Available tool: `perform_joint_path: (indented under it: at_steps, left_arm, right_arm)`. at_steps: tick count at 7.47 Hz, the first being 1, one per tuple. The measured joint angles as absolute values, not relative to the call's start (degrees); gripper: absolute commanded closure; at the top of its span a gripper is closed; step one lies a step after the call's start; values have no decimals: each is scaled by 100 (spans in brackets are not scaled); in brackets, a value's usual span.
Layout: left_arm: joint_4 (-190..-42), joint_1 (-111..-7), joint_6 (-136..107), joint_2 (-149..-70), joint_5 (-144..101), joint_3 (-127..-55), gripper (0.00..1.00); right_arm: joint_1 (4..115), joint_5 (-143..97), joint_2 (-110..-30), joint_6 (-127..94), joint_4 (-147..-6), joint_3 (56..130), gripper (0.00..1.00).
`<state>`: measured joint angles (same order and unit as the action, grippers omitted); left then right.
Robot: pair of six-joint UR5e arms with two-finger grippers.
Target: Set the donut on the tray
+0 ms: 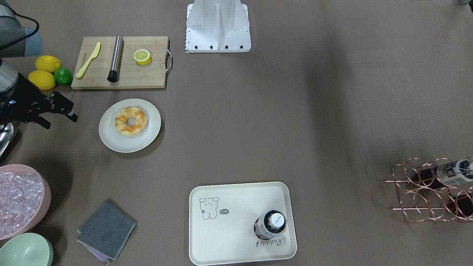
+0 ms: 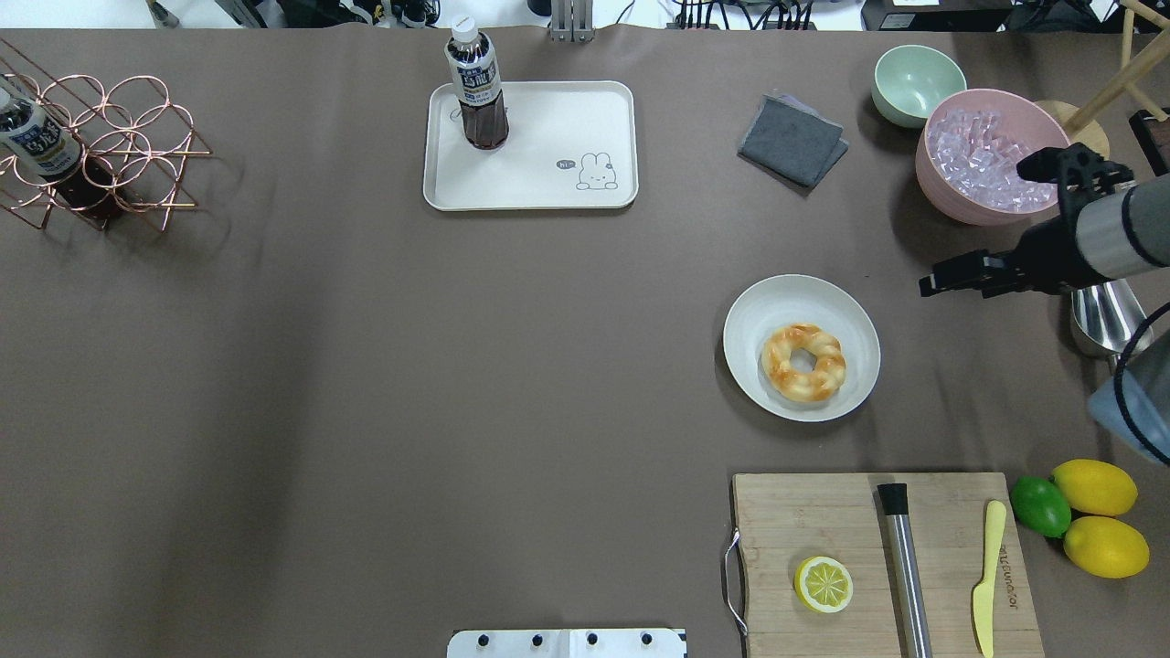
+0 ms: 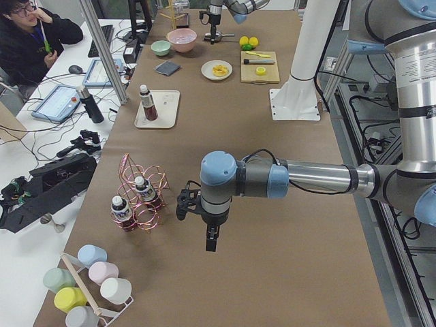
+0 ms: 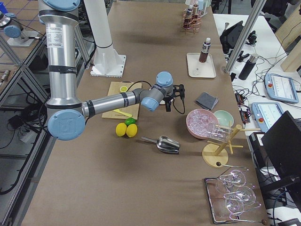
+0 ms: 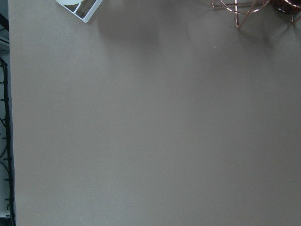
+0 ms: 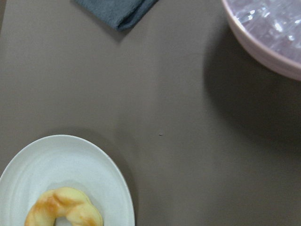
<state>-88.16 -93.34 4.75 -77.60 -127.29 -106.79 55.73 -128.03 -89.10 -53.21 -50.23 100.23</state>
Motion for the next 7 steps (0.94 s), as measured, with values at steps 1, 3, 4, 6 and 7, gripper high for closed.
perform_joint_path:
  at_steps: [1,3,4,6,7]
  left_arm:
    - [-8816,-9334,475,-7760,-12727,-10681,2]
    - [-8815,-9334,475,-7761,-12727,-10684,2]
    - [-8816,-9334,475,-7764,-12727,-10687,2]
    - [-8815,-9334,475,-7757,-12727,-10694,2]
    - [-8815,-9334,478,-7751,-12727,-10695,2]
  right_arm:
    - [5215,-12466,-8822,-5615,-4926,10006,0]
    - [4704,-12014,-8724,-5877,-4887,9988,0]
    - [4595,-11945,-8721,-5908,-4890,9918,0]
    - [4522,-11858,-8737,-5922,-4881,9757,0]
    - [4496,-11783,-8740,-5923,-4879,9702,0]
